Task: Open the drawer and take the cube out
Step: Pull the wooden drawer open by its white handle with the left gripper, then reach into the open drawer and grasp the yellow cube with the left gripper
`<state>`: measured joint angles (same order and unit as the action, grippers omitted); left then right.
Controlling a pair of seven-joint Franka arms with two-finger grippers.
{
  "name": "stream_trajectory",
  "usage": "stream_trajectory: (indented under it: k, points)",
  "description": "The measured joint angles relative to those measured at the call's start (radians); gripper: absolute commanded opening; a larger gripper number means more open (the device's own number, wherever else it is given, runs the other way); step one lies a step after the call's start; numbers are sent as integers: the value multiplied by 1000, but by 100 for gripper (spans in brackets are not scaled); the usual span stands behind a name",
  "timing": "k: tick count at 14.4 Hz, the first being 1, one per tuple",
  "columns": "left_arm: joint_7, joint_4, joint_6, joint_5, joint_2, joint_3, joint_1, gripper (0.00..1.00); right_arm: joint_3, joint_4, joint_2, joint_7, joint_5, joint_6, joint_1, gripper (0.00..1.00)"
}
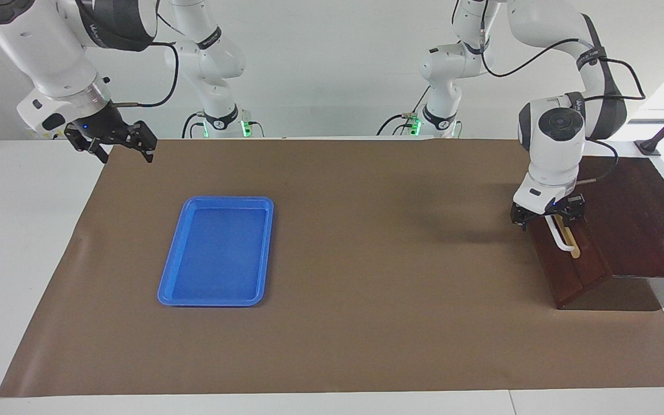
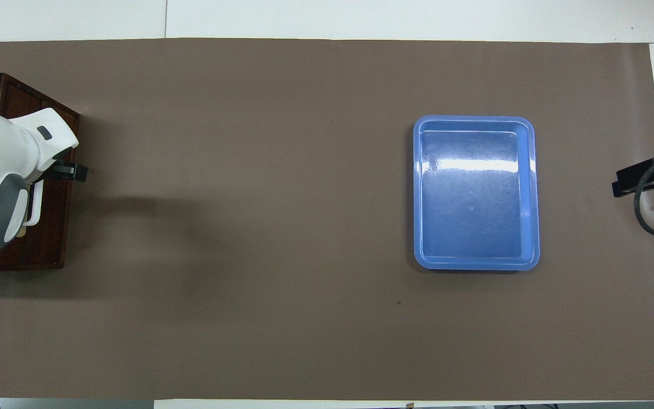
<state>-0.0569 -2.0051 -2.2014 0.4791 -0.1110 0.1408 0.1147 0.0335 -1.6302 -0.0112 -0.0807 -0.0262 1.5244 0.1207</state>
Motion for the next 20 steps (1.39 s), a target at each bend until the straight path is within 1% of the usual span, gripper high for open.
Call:
stream_trajectory:
  k: [3, 6, 10, 12, 16, 18, 20]
  points:
    - [-5, -15, -17, 3, 0, 5, -3, 100, -1, 0, 0, -2, 0, 0, 9, 100]
    - [-26, -47, -46, 5, -31, 7, -6, 100, 0, 0, -1, -2, 0, 0, 10, 100]
    - [-55, -45, -57, 5, -43, 6, -9, 100, -1, 0, -1, -2, 0, 0, 10, 100]
    - [-158, -38, -55, 4, -44, 9, -50, 100, 0, 0, -1, -2, 0, 0, 10, 100]
    - [-355, -27, 3, -23, -45, 16, -195, 100, 0, 0, -1, -2, 0, 0, 10, 100]
    - [-390, -11, 27, -49, -45, 16, -228, 100, 0, 0, -1, -3, 0, 0, 10, 100]
    - [-397, 4, 47, -66, -45, 16, -230, 100, 0, 0, -1, -6, 0, 0, 10, 100]
